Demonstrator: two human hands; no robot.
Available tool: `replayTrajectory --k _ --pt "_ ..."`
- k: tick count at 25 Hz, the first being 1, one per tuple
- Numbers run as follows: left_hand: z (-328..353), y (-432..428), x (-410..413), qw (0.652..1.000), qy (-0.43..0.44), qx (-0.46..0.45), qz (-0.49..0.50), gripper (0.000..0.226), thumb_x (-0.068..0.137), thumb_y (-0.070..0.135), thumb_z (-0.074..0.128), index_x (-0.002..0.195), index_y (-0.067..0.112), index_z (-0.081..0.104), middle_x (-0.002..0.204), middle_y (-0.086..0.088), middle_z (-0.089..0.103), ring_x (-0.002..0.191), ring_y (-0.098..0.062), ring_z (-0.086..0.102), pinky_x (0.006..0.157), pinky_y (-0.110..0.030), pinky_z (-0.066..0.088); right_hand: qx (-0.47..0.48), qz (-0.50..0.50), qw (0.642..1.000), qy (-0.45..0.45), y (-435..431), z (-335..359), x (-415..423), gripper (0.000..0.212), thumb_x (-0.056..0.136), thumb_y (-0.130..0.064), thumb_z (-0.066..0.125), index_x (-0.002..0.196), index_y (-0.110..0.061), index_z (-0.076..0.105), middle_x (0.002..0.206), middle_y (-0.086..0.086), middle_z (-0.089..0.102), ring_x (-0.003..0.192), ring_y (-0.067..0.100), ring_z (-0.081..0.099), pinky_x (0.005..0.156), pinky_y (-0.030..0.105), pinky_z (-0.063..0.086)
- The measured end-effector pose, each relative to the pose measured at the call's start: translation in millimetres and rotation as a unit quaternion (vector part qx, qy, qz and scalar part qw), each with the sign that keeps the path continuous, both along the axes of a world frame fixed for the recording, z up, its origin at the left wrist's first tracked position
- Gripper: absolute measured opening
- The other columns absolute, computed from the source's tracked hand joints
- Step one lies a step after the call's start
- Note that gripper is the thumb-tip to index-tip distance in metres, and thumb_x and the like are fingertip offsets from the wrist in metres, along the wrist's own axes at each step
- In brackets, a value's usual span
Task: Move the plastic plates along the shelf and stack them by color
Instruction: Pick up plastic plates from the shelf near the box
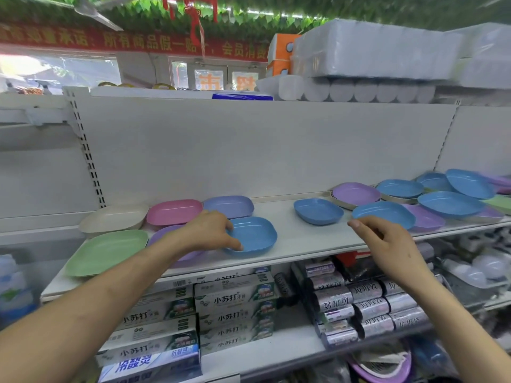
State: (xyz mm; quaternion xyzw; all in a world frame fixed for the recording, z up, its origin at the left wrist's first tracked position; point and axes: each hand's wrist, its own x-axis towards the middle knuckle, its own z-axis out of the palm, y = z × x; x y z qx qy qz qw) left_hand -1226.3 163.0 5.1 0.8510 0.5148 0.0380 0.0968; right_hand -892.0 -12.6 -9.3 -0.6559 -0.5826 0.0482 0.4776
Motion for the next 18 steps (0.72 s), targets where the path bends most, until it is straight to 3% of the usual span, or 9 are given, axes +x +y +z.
replayTrajectory --k 3,6,12,18 --pt "5 -7 15 0.996 -0.071 0.041 -0.016 0.037 0.084 0.058 0.065 0.108 0.03 0.069 0.086 0.01 0.053 0.099 -0.019 0.054 0.088 -0.037 0.048 -0.007 -0.013 1.0 -0.005 -4 -3 13 0.023 0.1 -0.053 0.056 0.096 -0.036 0.071 0.07 -0.007 0.066 0.066 0.008 0.059 0.065 0.035 0.047" --pt "11 -24 43 0.983 -0.131 0.112 -0.059 0.046 0.096 0.05 0.06 0.136 0.028 0.062 0.097 0.008 0.057 0.102 -0.016 0.053 0.09 -0.035 0.045 -0.01 -0.02 1.0 -0.004 -10 -5 25 0.018 0.1 -0.051 0.057 0.098 -0.038 0.071 0.066 -0.015 0.06 0.064 0.005 0.056 0.062 0.034 0.045" --pt "3 -48 123 0.955 -0.222 0.104 -0.163 0.049 0.098 0.046 0.059 0.145 0.035 0.049 0.096 0.016 0.058 0.082 0.0 0.054 0.074 -0.025 0.04 -0.004 -0.061 0.998 0.018 -46 -7 61 0.017 0.099 -0.045 0.063 0.113 -0.038 0.069 0.072 -0.01 0.062 0.074 0.004 0.06 0.07 0.03 0.047" --pt "2 -66 263 0.916 -0.243 0.06 -0.313 0.052 0.096 0.041 0.064 0.145 0.036 0.048 0.096 0.016 0.06 0.081 -0.002 0.057 0.078 -0.024 0.045 -0.005 -0.186 0.982 0.032 -130 -2 140 0.02 0.1 -0.046 0.059 0.118 -0.039 0.065 0.071 -0.005 0.06 0.069 0.007 0.06 0.063 0.028 0.045"
